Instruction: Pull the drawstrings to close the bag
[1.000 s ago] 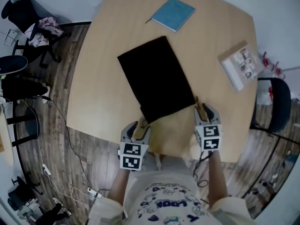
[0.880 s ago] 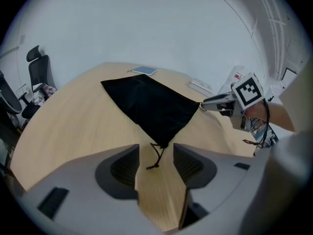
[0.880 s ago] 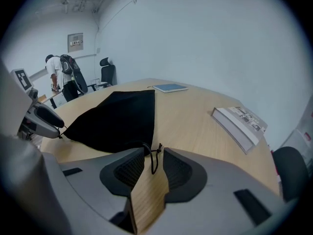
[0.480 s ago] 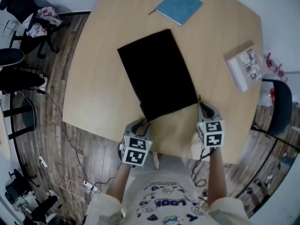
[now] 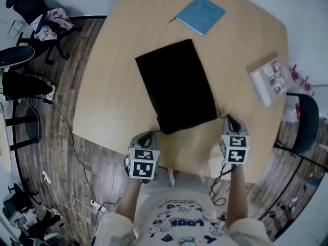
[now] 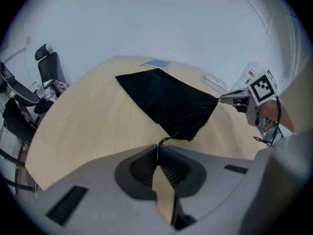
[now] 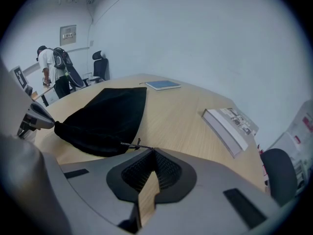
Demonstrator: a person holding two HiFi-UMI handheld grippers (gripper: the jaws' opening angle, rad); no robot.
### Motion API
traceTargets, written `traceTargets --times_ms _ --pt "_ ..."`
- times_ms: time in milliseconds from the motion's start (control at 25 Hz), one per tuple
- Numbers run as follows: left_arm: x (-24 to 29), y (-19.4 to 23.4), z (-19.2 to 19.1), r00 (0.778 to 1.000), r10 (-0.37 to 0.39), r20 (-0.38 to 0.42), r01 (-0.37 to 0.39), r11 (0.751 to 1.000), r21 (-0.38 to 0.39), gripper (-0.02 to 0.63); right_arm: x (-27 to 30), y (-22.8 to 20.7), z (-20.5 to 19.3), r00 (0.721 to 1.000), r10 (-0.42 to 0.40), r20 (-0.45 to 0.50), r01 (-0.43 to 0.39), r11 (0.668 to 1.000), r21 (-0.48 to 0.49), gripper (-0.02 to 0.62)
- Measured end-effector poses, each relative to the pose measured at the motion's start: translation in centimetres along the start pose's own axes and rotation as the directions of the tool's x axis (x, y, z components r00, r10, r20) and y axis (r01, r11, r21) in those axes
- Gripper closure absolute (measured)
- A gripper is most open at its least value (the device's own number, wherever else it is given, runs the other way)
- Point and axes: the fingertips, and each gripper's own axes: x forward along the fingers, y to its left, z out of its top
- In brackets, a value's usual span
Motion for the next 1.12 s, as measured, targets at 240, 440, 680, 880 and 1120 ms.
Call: traceTargets --times_ms 240,440,680,880,1120 --pt "-2.5 2.7 5.2 0.989 0.108 0.103 -0.107 0.994 -0.012 0.592 -2.0 -0.4 4.4 0.993 -0.068 0.097 0.067 0.998 0.011 0.592" --pt "-5.3 5.1 9.9 0.962 0.181 0.202 -0.173 0.983 -0.061 0.592 -4.3 -0.8 8.0 0.980 -0.138 0.146 0.128 0.989 0.074 0.592" --pt "-8.3 7.6 14.4 0.926 0.252 0.281 -0.230 0.967 -0.108 0.592 -6.4 -2.6 11.6 0.951 -0.235 0.201 0.204 0.965 0.164 0.592" --pt "-9.7 8.8 16.0 0.905 0.295 0.306 -0.260 0.954 -0.150 0.592 -8.2 -2.8 13.1 0.929 -0.318 0.191 0.262 0.927 0.270 0.592" --pt "-10.1 10.4 15.8 0.881 0.363 0.304 -0.318 0.929 -0.189 0.592 -8.7 -2.9 12.8 0.906 -0.393 0.156 0.323 0.881 0.345 0.594"
